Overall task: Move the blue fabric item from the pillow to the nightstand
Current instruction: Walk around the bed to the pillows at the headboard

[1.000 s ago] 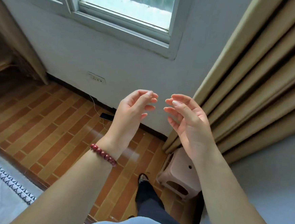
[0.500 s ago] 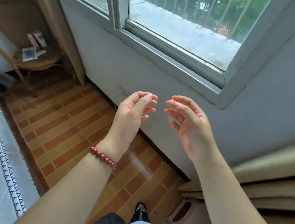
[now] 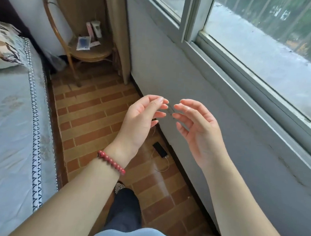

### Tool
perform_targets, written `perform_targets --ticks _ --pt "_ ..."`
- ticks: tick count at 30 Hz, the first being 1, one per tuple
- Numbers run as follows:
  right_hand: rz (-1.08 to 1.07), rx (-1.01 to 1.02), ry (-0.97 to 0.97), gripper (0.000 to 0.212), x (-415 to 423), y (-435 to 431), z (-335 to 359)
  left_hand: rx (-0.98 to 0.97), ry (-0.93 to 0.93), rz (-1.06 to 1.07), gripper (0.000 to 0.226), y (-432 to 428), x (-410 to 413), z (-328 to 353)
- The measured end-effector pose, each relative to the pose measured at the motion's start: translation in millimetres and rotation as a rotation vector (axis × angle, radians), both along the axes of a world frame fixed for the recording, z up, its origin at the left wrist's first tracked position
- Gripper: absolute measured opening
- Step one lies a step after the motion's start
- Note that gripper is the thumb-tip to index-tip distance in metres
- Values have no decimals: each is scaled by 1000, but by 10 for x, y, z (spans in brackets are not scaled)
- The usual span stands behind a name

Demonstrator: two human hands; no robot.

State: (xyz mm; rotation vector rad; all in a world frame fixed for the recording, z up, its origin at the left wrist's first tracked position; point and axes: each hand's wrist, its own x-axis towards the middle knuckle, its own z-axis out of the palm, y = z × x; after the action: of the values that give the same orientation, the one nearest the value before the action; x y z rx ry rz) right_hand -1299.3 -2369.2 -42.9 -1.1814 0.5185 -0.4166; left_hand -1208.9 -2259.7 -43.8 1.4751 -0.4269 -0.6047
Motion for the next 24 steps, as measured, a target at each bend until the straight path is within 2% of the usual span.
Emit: perform_targets --ticks 10,24 --pt "137 18 -50 13 2086 -53 82 5 -72 109 20 12 1929 168" --pt "377 4 -11 11 4206 1 -64 -1 -37 360 19 242 3777 -34"
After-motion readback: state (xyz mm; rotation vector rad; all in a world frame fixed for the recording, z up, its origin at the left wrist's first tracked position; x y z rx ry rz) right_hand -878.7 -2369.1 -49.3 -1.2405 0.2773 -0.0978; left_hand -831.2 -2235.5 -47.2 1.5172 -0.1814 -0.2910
